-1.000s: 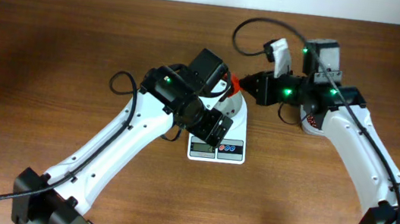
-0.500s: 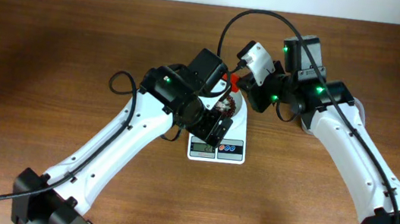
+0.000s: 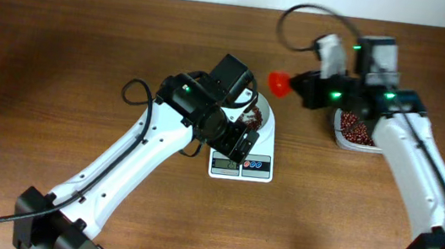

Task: Scoop item into bowl and weigh 50g on scale
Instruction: 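Tip the scoop with the right gripper to pour beans into the bowl, then return the scoop to the container and scoop more beans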

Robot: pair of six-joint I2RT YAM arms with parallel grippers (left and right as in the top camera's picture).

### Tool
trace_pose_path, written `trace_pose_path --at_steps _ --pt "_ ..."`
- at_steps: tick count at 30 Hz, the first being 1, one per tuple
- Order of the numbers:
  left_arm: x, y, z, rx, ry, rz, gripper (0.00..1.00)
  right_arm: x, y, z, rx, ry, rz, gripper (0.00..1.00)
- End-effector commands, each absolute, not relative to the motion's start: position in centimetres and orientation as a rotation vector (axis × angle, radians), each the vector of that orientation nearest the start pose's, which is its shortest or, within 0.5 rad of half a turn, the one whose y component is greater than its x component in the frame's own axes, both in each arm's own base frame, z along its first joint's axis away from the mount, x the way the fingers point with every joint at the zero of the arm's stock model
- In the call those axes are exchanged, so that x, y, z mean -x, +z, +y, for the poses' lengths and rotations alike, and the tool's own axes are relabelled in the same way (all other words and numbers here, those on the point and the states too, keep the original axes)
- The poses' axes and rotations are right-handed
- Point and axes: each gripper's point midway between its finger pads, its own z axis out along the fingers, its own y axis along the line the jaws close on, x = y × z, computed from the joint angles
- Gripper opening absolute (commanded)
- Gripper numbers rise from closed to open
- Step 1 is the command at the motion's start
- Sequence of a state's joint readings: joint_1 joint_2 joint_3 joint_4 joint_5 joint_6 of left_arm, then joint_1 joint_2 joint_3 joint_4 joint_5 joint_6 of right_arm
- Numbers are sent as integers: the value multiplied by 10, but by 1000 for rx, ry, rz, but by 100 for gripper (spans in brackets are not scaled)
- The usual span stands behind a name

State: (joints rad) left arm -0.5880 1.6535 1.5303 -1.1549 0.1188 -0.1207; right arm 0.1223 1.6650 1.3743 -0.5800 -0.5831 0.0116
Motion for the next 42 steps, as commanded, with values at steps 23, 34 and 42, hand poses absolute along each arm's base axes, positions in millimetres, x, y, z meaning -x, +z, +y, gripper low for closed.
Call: trace_pose_path --at_steps 23,34,42 --pt "-294 177 -220 -694 -310 2790 99 -401 100 -66 -627 937 2595 4" --pt "-294 177 -220 -695 -310 2790 99 -381 123 -91 -648 1159 2441 4" --pt "-294 177 -220 -695 -310 2790 99 -378 120 -92 -624 1131 2463 4"
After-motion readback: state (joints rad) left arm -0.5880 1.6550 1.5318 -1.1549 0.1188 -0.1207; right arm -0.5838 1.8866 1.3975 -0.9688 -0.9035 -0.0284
